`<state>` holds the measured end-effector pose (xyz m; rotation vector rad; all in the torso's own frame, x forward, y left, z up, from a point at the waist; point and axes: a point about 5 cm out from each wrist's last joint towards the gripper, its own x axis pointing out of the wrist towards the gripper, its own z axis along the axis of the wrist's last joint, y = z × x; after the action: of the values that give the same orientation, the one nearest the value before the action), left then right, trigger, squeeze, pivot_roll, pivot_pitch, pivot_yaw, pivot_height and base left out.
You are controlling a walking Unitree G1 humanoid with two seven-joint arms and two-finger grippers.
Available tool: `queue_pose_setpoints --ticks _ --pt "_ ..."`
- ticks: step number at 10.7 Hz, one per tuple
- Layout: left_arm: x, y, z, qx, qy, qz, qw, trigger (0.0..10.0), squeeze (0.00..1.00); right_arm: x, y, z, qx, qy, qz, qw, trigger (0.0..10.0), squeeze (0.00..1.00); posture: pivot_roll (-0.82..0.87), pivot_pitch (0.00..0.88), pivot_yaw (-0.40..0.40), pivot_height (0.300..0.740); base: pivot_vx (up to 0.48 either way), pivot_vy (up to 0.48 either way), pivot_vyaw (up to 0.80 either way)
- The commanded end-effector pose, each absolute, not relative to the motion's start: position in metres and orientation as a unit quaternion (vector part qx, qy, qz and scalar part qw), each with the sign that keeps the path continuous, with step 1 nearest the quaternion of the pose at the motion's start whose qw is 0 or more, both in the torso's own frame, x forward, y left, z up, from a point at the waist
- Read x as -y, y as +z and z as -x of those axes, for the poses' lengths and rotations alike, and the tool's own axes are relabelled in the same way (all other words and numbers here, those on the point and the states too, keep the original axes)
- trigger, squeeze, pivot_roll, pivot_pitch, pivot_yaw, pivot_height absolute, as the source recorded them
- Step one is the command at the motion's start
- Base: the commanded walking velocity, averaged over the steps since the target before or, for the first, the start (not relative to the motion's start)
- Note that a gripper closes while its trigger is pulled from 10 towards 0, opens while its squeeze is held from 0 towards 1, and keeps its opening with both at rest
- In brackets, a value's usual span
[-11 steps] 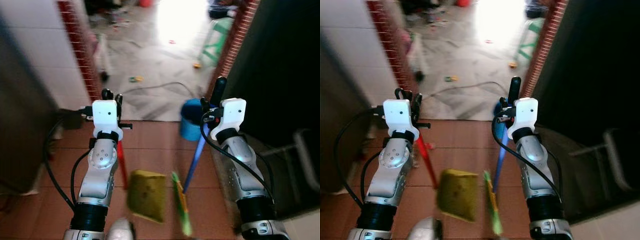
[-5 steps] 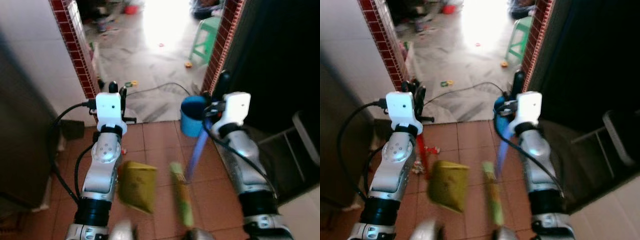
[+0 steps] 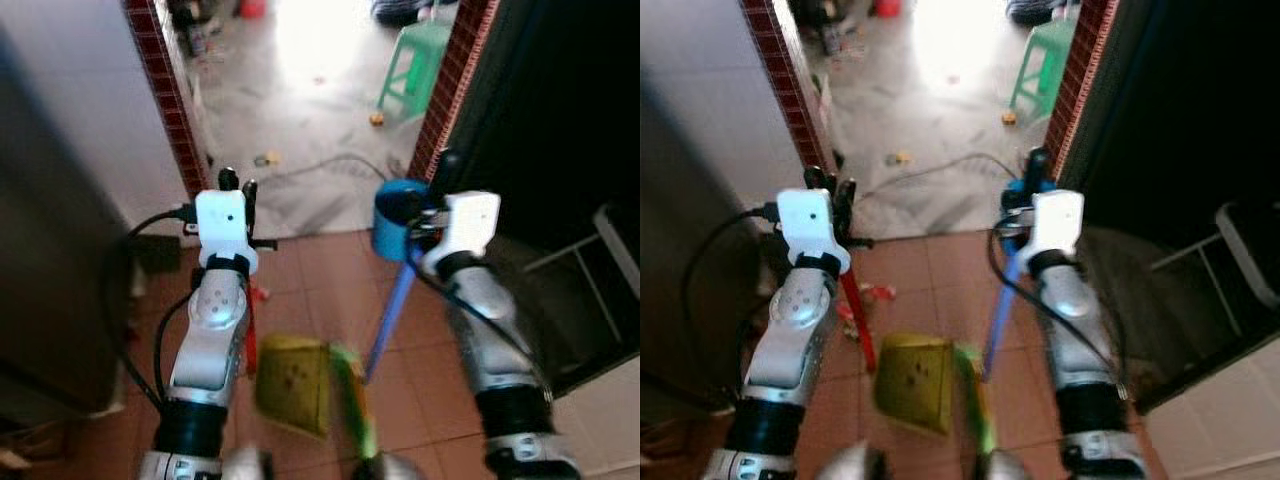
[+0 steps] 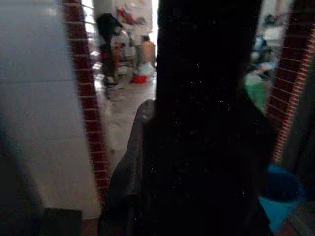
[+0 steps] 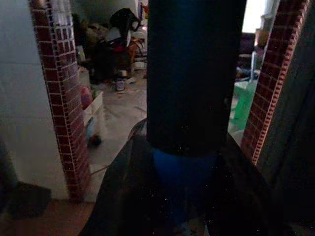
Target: Sweep floor
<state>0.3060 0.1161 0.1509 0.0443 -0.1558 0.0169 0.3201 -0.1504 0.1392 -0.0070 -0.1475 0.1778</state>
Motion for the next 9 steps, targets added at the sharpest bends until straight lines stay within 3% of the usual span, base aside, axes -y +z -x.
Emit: queue_pose_setpoints --ticks 1,5,9 --pt "-0.127 0.169 -0.309 0.125 0.033 -0.042 0.991 10.0 0.0 0.14 0.153 -0.323 0.104 0.106 0.006 0.989 10.0 0.0 0.01 0.017 -0.024 0.74 0.0 0.48 0.0" --pt "-0.139 0.165 -0.311 0.107 0.083 -0.028 0.99 10.0 0.0 0.141 0.155 -0.325 0.111 0.11 0.016 0.988 10.0 0.0 0.01 0.0 -0.023 0.74 0.0 0.0 0.0" --pt "-0.142 0.159 -0.304 0.111 0.082 -0.051 0.989 10.0 0.0 0.14 0.156 -0.322 0.117 0.114 0.014 0.986 10.0 0.0 0.03 0.007 -0.038 0.74 0.0 0.0 0.8"
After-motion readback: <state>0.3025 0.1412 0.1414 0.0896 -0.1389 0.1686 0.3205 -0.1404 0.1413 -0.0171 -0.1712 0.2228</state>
